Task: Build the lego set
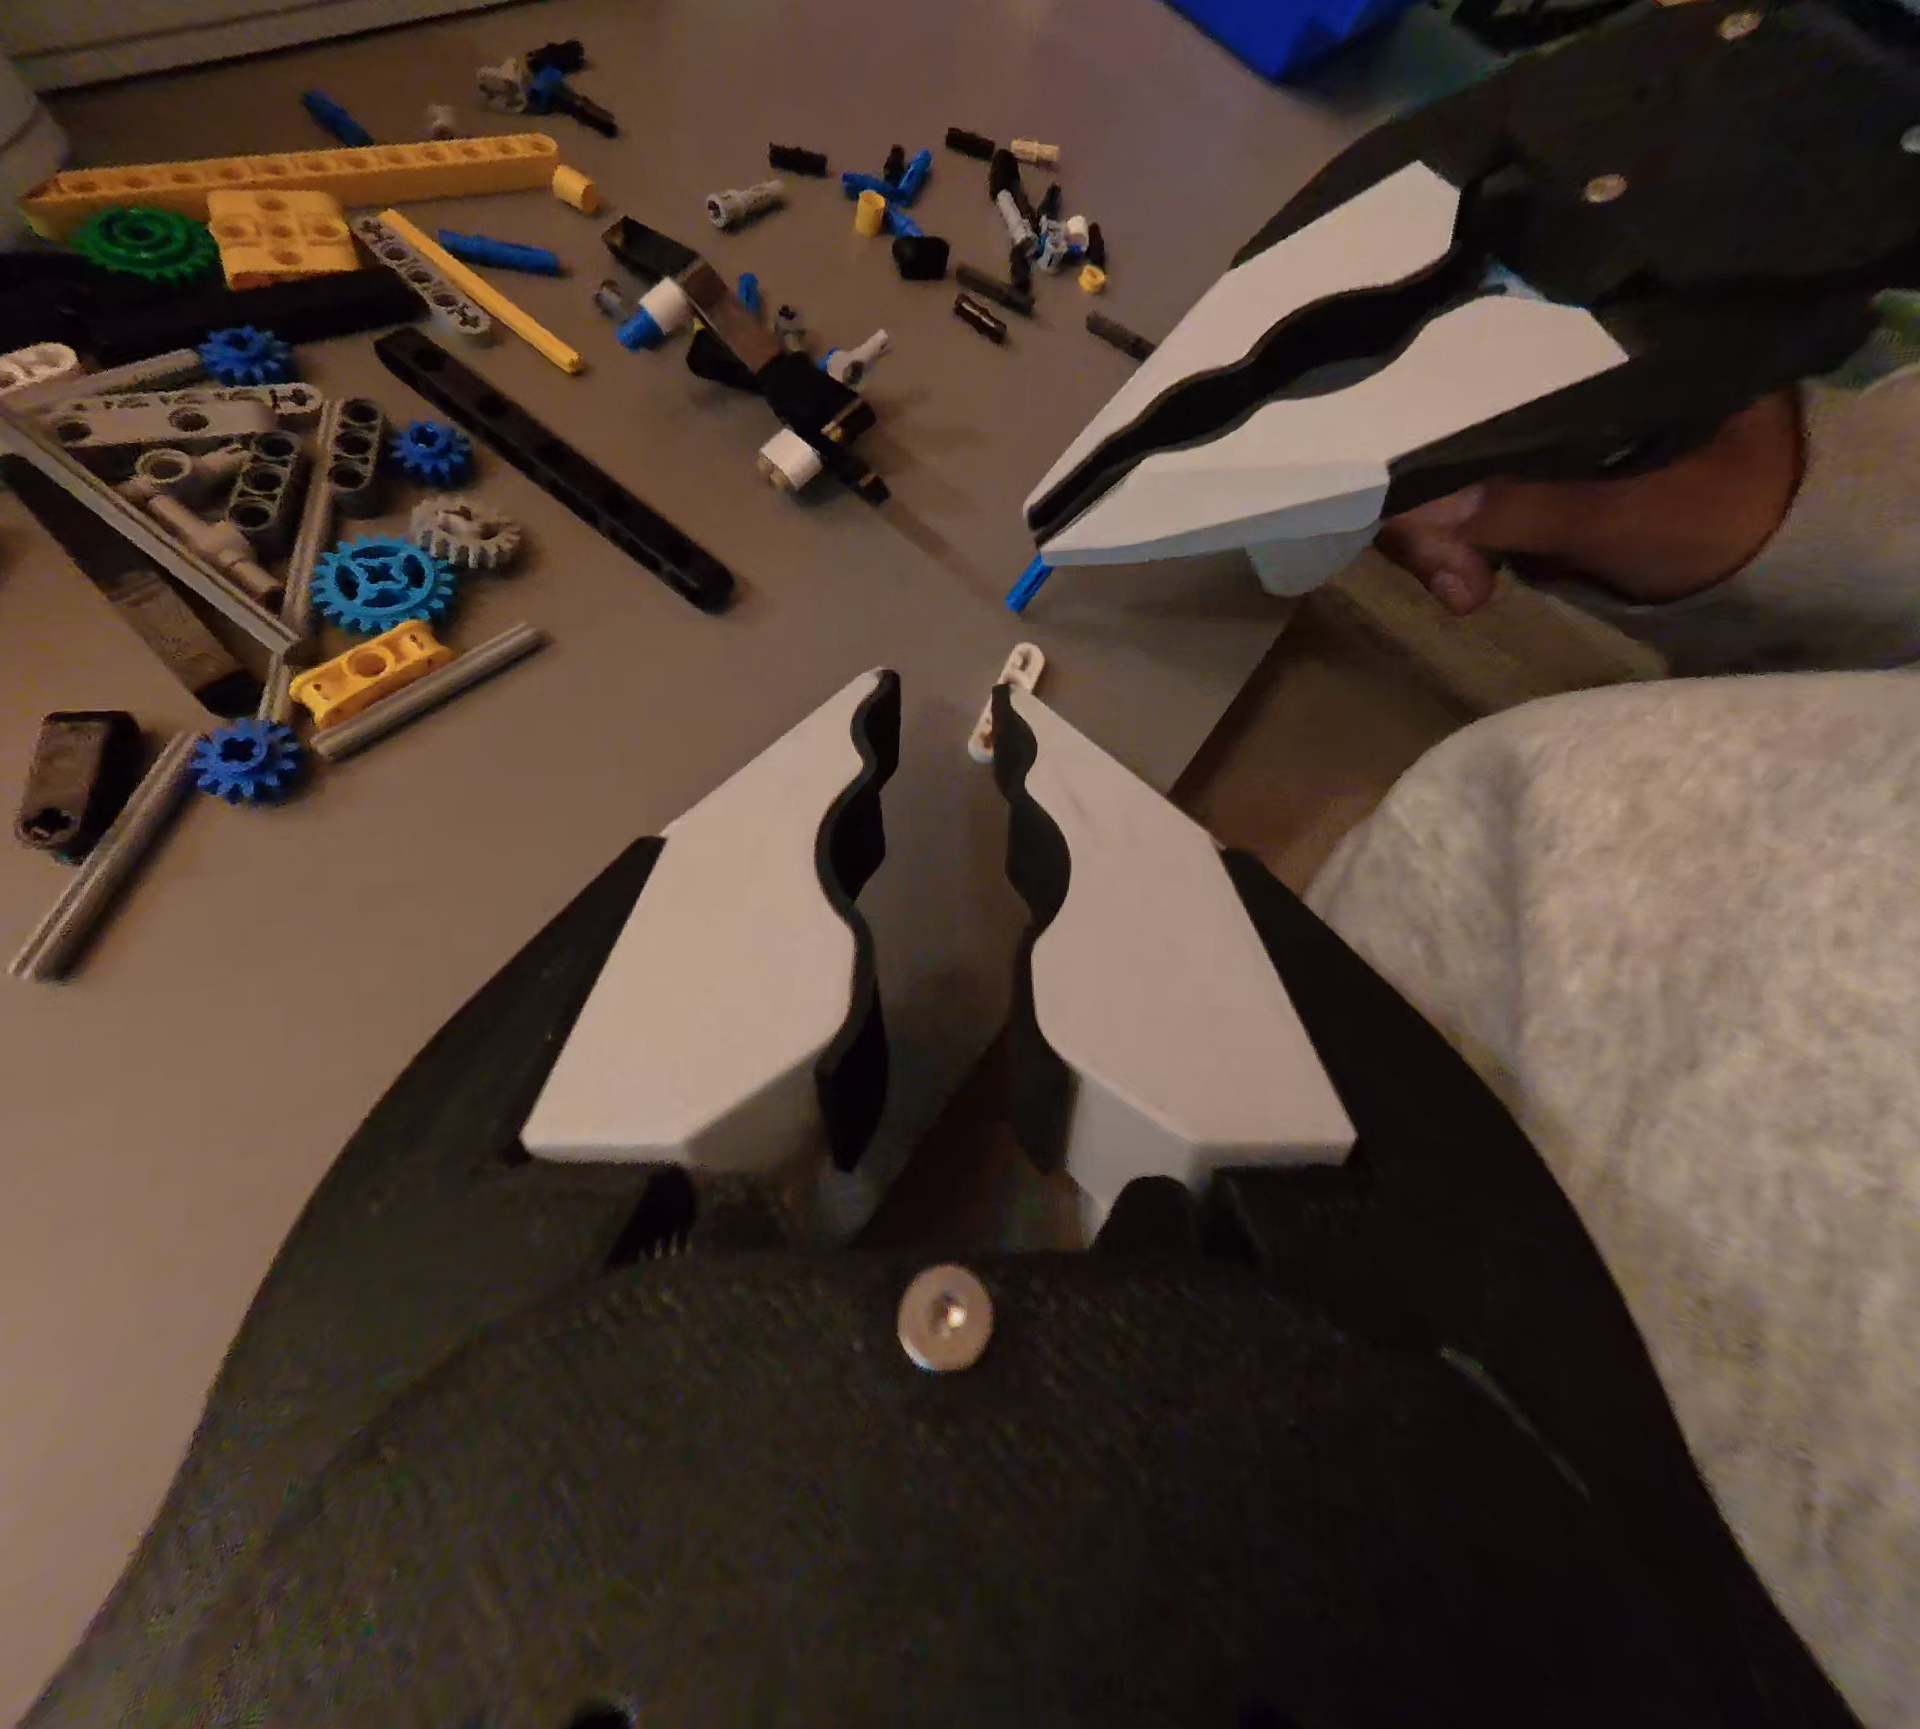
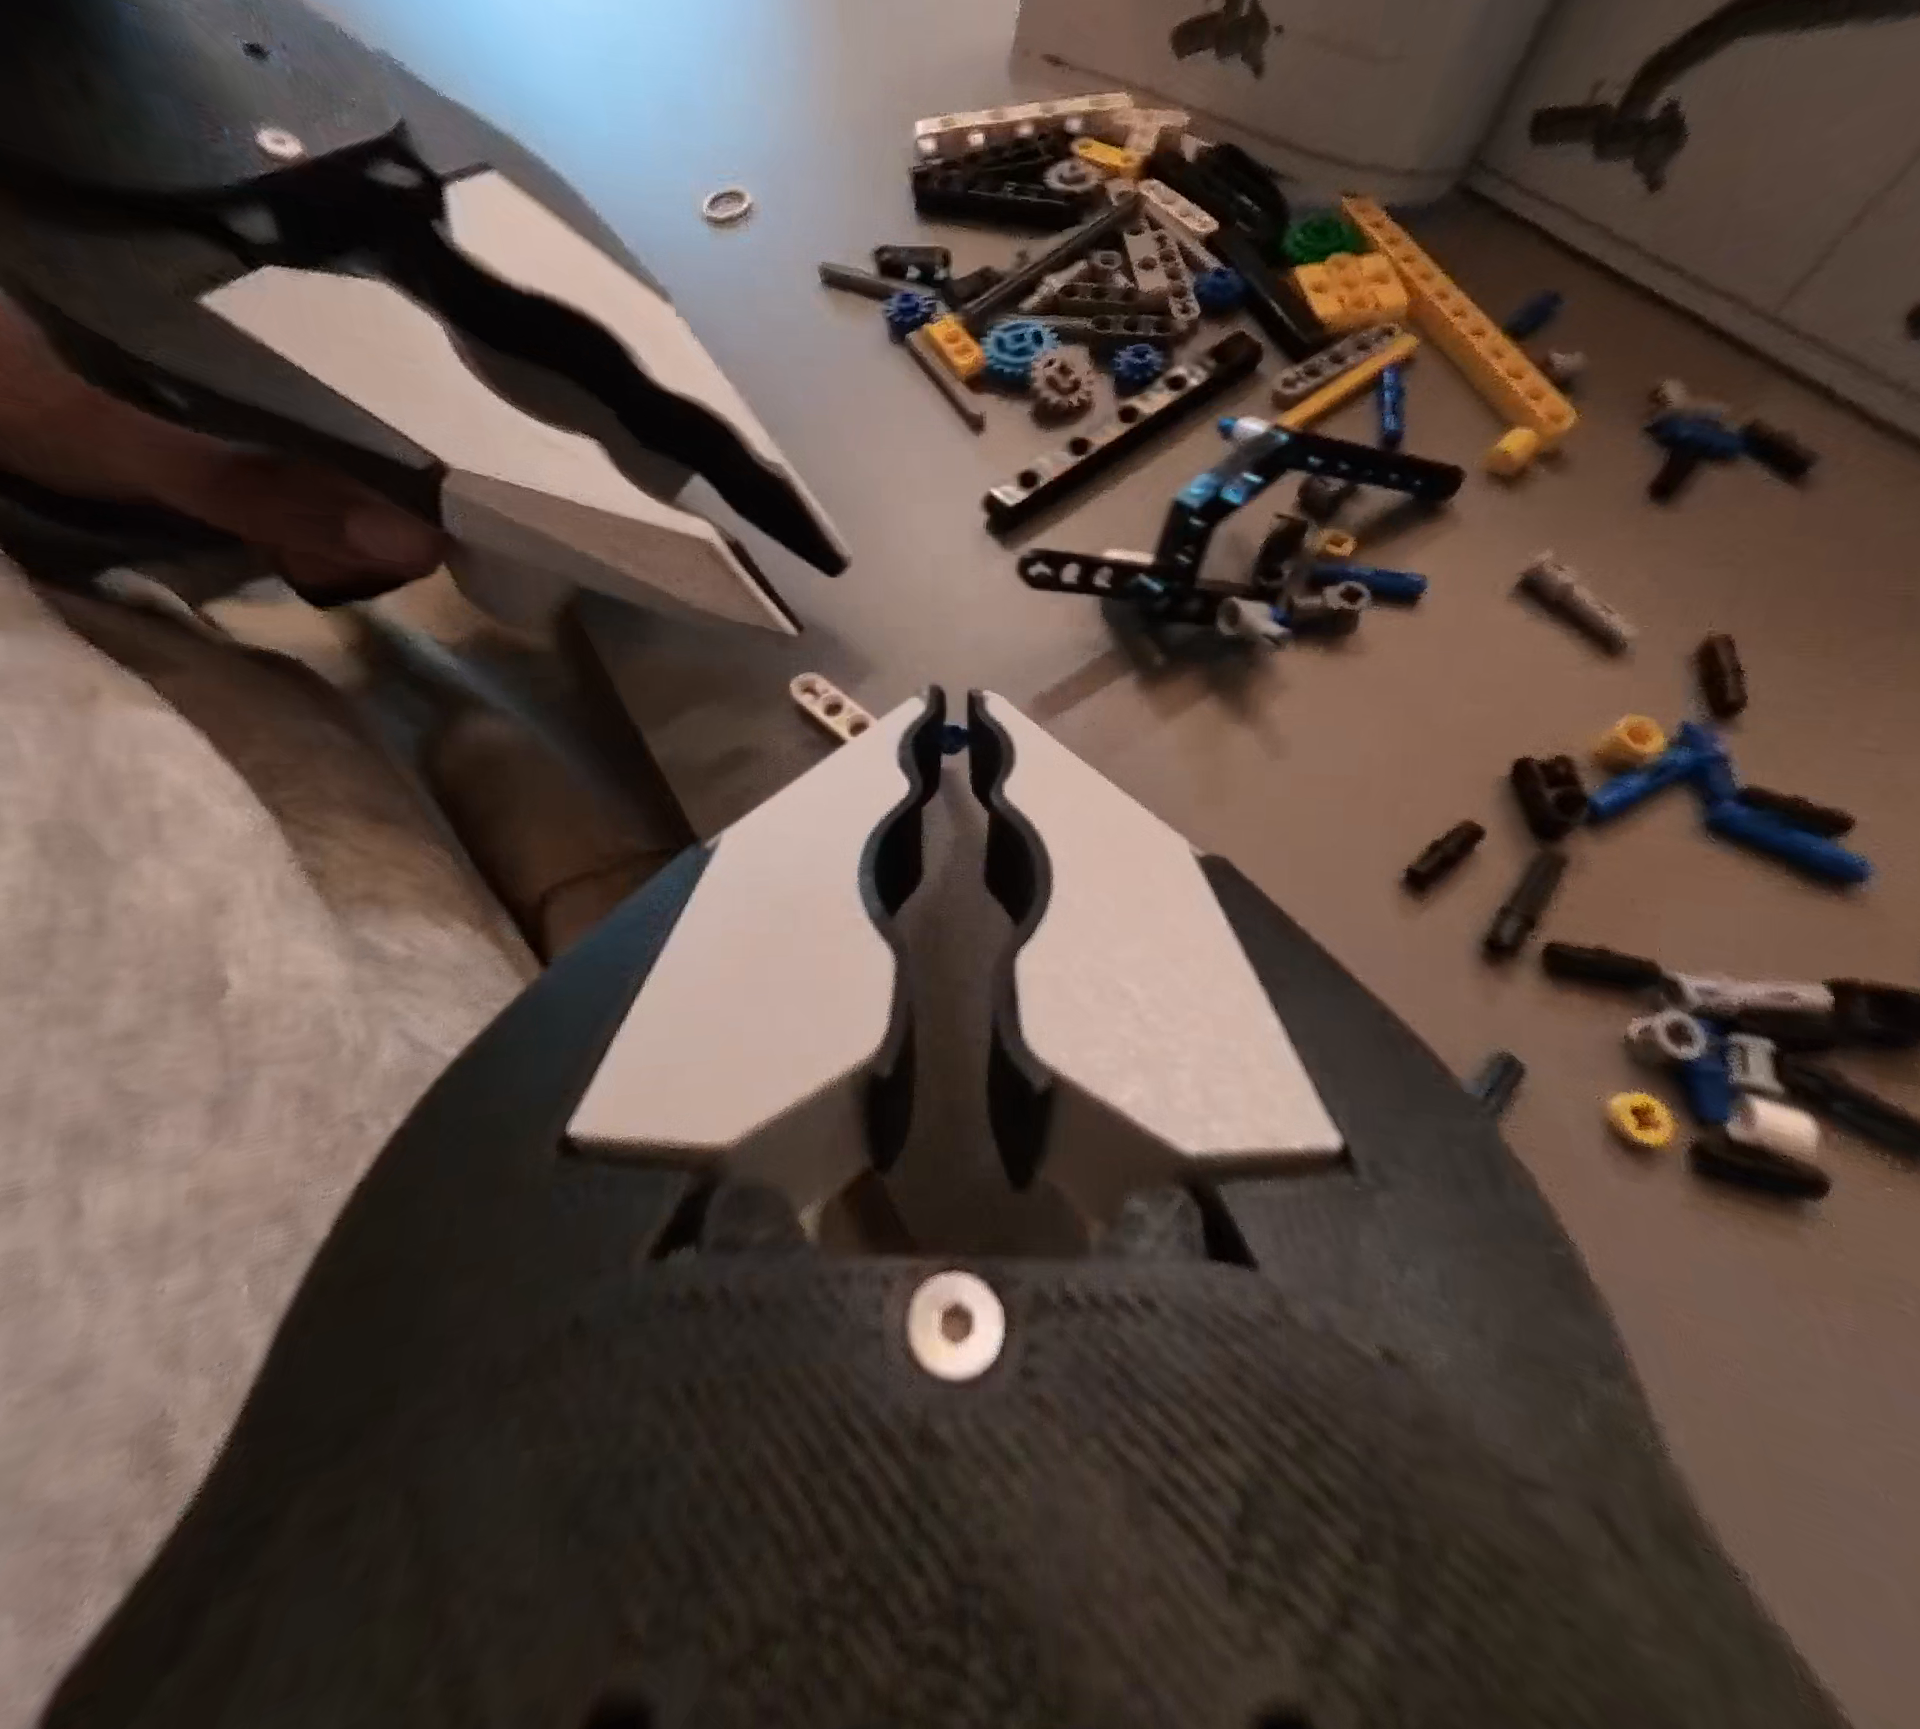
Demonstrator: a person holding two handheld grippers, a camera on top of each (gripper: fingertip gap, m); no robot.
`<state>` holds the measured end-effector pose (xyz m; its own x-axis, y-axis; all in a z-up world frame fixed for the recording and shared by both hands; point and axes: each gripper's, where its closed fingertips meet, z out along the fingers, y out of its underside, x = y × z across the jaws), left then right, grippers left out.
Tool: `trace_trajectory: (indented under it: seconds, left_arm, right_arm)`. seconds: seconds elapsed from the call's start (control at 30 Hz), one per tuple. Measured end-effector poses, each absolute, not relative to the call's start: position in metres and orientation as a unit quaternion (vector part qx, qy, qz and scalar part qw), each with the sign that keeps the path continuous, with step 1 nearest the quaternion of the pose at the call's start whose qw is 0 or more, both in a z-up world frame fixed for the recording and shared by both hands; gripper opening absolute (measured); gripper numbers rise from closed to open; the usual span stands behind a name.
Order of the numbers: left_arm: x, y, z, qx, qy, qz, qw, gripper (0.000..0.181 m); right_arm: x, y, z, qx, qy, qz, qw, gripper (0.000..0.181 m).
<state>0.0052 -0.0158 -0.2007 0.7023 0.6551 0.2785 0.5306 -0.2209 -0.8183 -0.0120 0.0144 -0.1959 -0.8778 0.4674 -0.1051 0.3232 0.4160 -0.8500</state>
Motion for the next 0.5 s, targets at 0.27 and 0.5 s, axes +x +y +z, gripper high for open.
trace_trajectory:
  seconds: [0.27, 0.5]
  left_arm:
    - [0.011, -0.010, -0.209, -0.808, -0.353, 0.078, 0.466, 0.017]
    - [0.011, -0.005, -0.207, -0.801, -0.350, 0.069, 0.482, 0.016]
  right_arm:
    - [0.000, -0.001, -0.191, -0.158, -0.866, 0.455, 0.131, 0.002]
    - [0.006, -0.005, -0.195, -0.120, -0.894, 0.410, 0.138, 0.002]
